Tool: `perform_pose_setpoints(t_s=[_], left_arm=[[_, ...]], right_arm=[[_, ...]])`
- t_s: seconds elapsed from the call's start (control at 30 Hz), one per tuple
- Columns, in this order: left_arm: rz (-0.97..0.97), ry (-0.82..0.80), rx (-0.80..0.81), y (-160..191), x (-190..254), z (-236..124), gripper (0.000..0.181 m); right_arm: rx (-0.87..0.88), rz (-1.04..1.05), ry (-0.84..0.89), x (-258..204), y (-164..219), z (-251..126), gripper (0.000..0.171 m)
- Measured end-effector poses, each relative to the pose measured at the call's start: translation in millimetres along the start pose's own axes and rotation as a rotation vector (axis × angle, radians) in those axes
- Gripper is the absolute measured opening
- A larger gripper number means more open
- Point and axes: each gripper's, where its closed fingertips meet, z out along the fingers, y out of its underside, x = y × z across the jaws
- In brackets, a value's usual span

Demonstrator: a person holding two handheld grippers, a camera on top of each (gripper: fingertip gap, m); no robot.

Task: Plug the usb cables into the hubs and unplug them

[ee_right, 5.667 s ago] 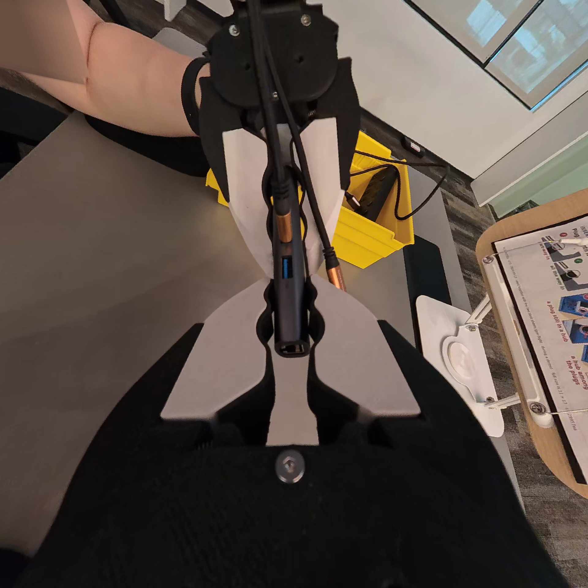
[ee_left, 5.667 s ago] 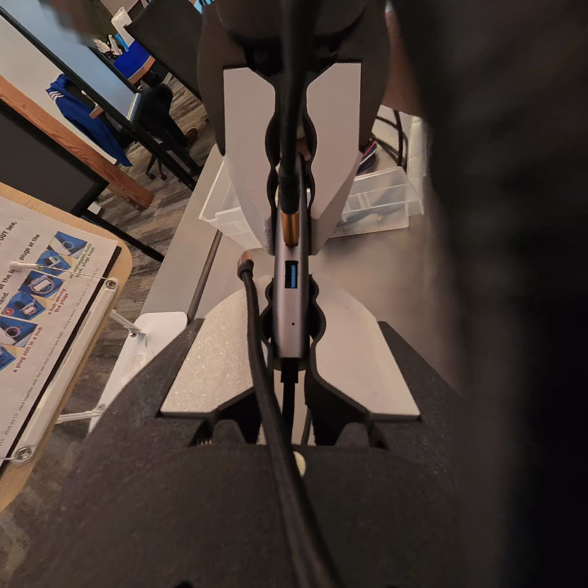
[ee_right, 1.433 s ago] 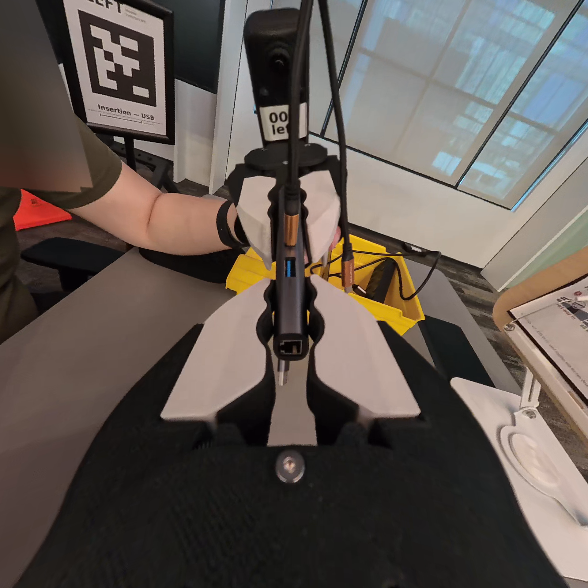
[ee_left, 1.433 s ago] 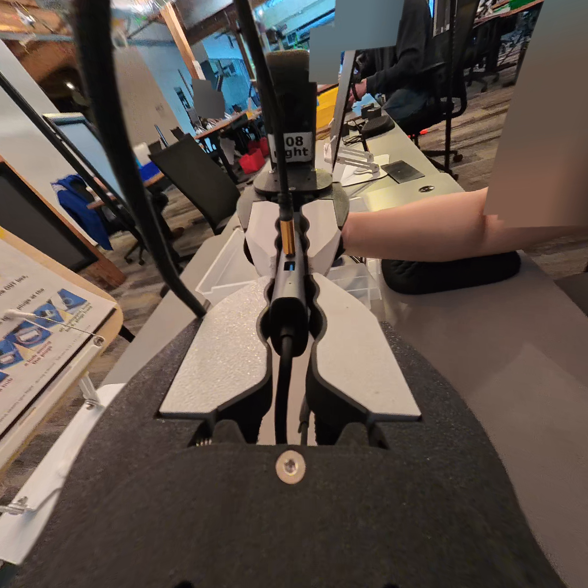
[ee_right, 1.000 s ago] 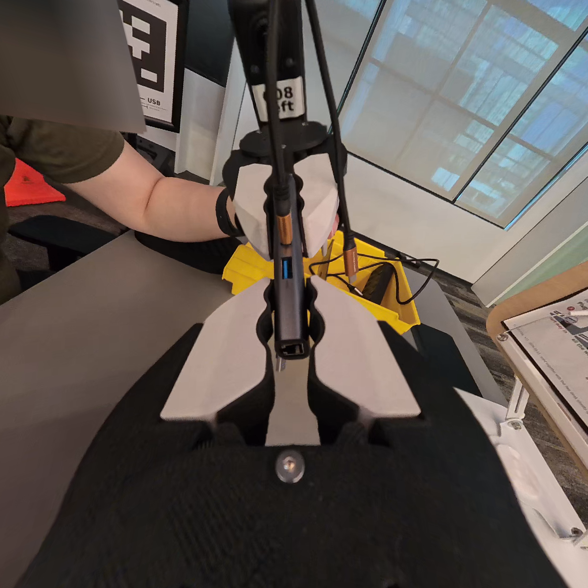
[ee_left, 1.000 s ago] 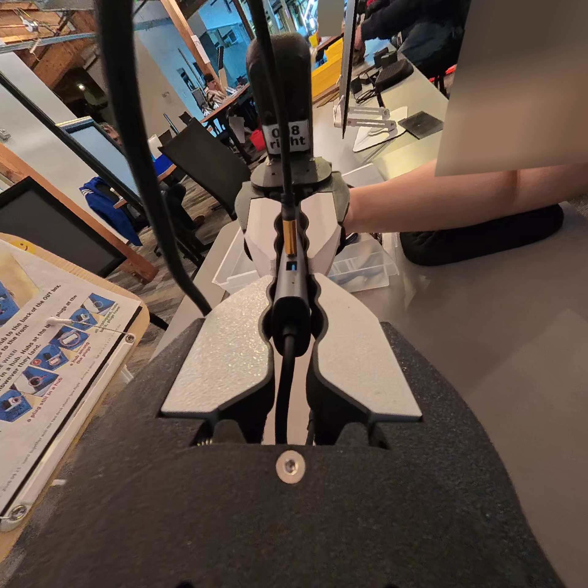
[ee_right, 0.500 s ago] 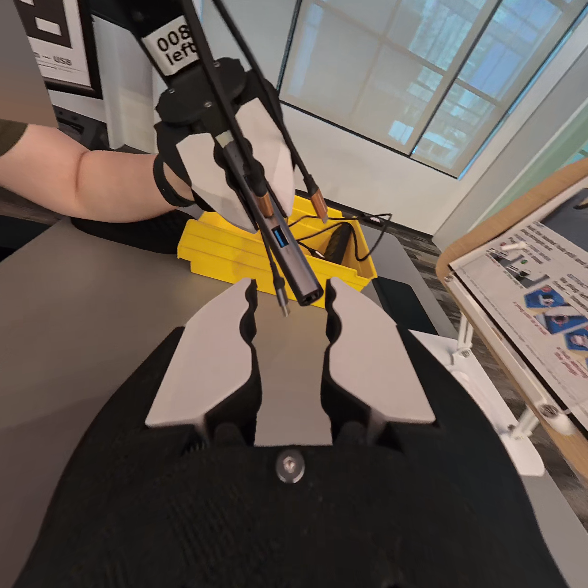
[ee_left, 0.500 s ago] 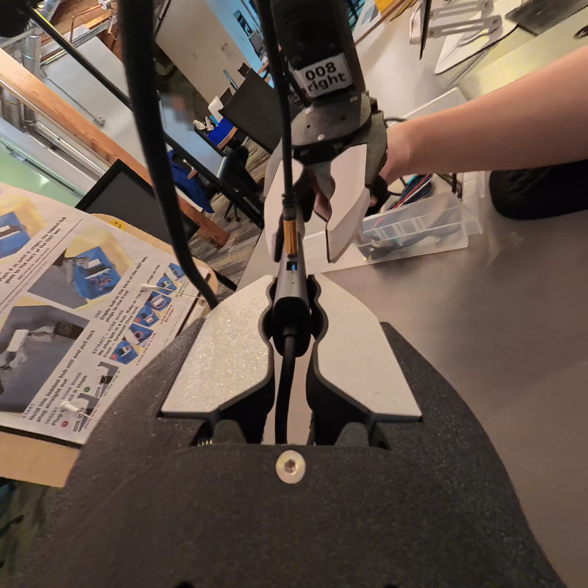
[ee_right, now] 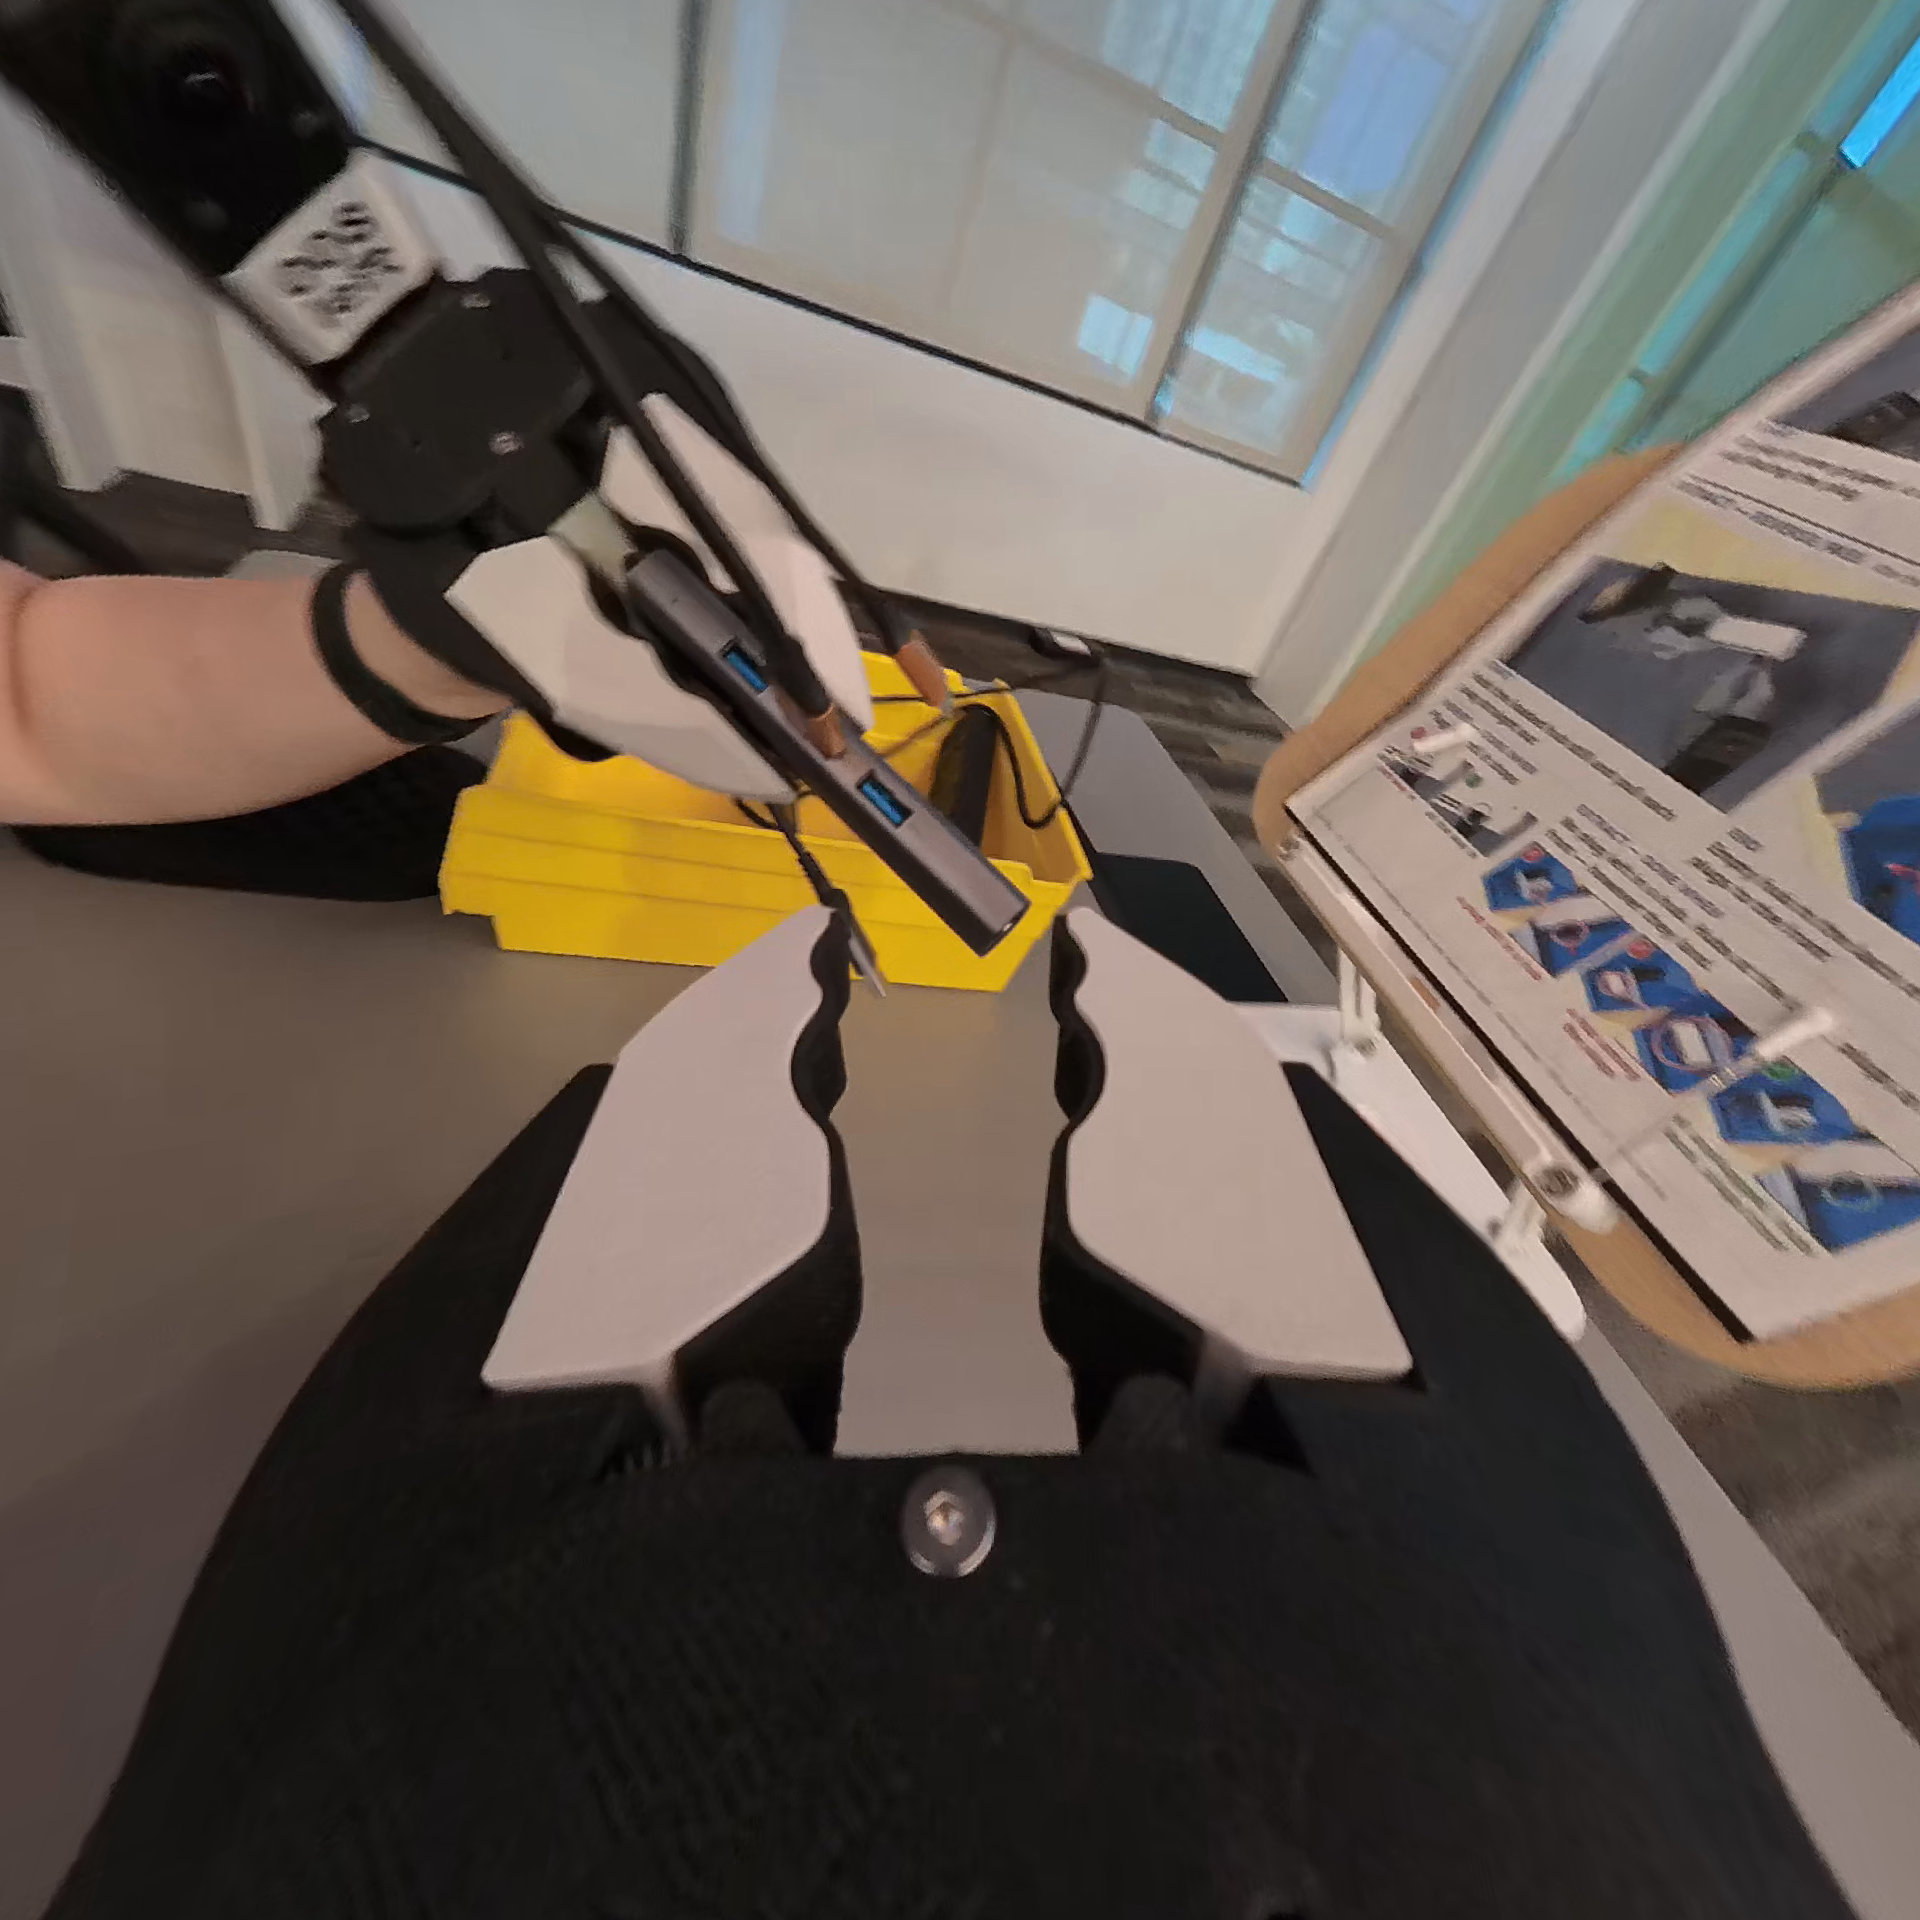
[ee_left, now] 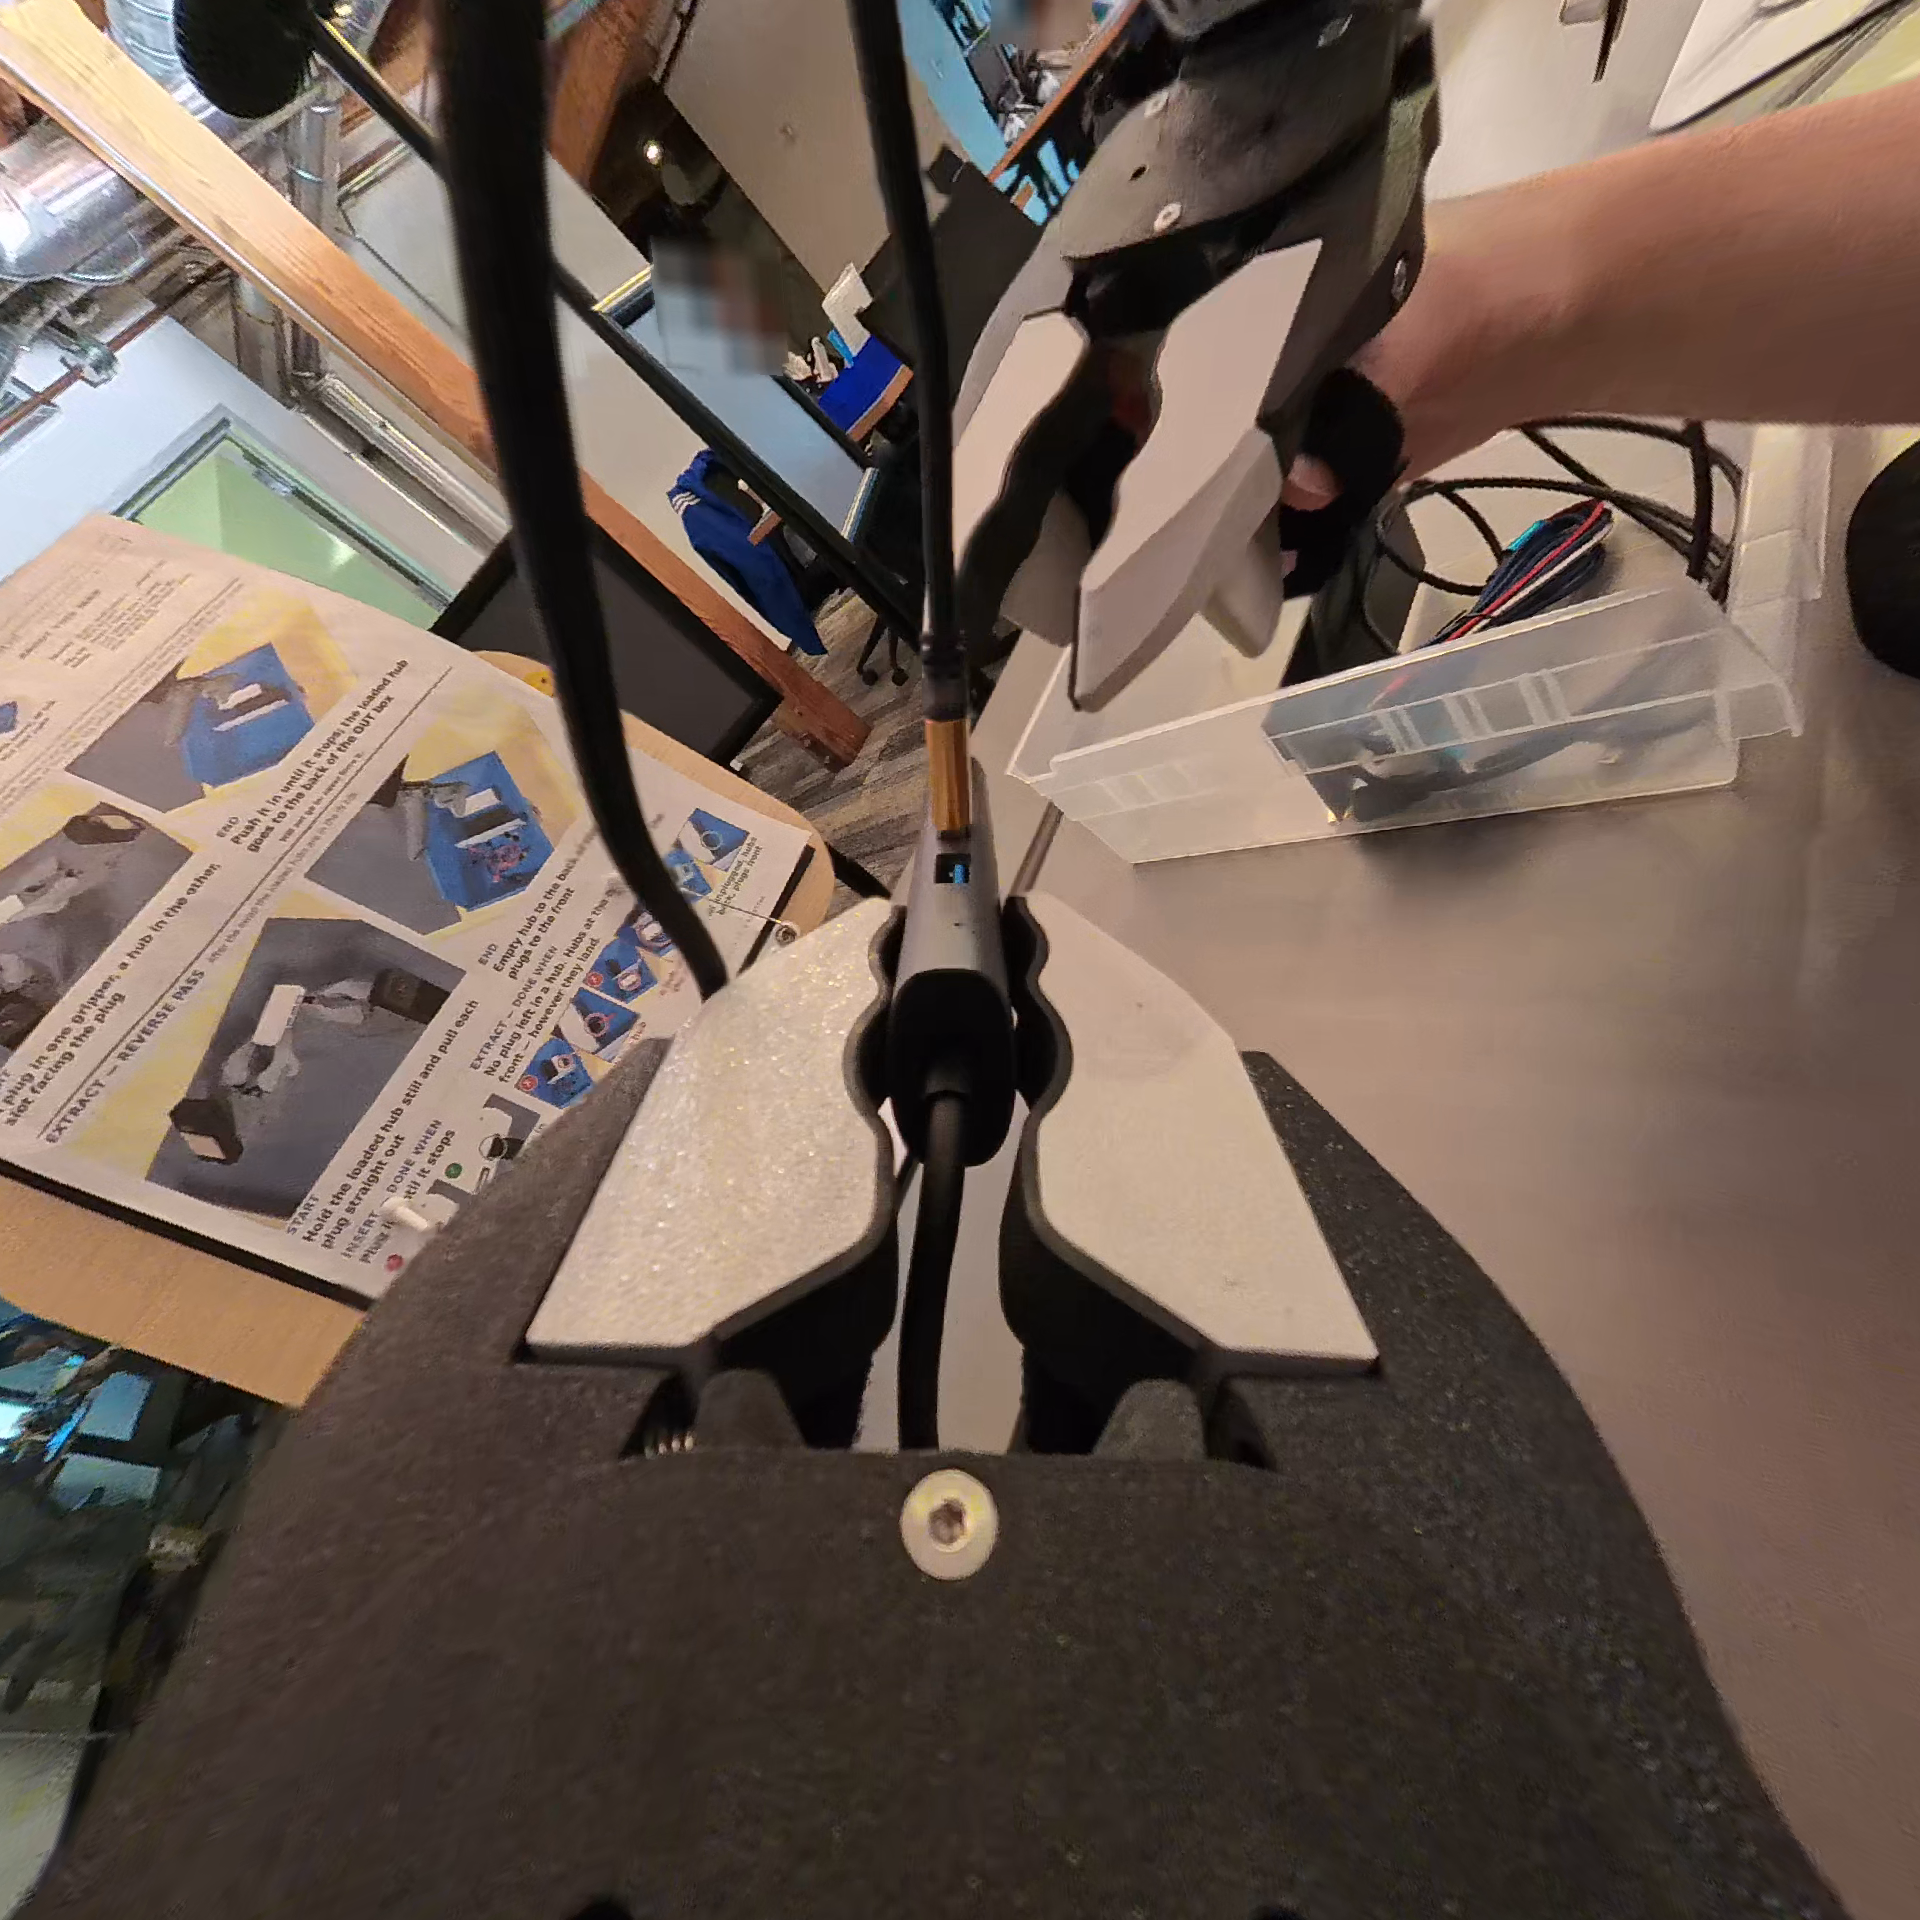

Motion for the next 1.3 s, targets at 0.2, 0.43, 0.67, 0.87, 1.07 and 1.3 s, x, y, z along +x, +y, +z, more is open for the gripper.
perform_pose_setpoints(t_s=[0.2,0.43,0.67,0.87,1.07,1.3], left_arm=[[0.045,-0.101,-0.032,5.7,-13.8,-1.3,0.018],[0.091,-0.211,-0.094,15.6,-28.6,-2.6,0.018],[0.185,-0.236,-0.181,25.4,-19.6,8.5,0.018],[0.256,-0.236,-0.211,28.0,-12.8,13.3,0.018],[0.303,-0.237,-0.24,31.6,-9.3,16.3,0.018],[0.336,-0.232,-0.273,35.2,-3.4,21.0,0.018]], right_arm=[[-0.039,0.111,0.082,-8.6,-19.2,9.6,0.029],[-0.047,0.267,0.193,-12.3,-18.5,26.9,0.029],[-0.041,0.287,0.32,-0.3,-6.9,31.7,0.033],[-0.047,0.273,0.292,-2.1,-3.9,34.7,0.033],[-0.092,0.305,0.281,-3.3,7.1,39.5,0.028],[-0.135,0.326,0.294,-2.4,16.6,41.9,0.024]])
